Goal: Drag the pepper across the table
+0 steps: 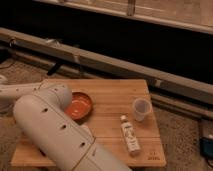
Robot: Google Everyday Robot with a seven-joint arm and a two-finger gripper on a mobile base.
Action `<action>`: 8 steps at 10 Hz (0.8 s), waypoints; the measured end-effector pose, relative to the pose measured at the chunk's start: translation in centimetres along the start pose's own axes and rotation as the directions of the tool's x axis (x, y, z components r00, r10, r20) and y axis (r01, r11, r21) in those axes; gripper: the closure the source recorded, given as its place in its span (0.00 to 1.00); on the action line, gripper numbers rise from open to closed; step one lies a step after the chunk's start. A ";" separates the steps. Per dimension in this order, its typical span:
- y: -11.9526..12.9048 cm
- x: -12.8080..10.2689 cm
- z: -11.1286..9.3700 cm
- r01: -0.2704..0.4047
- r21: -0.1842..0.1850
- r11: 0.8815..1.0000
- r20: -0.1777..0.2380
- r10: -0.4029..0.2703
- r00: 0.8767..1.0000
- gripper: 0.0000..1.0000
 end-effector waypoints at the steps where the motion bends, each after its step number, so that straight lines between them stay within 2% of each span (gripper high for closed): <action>1: -0.1 -0.6 -0.1 0.015 0.000 1.000 0.006 -0.015 1.000 0.85; 8: -0.5 -4.9 -0.3 0.121 -0.010 0.993 0.037 -0.121 0.992 0.85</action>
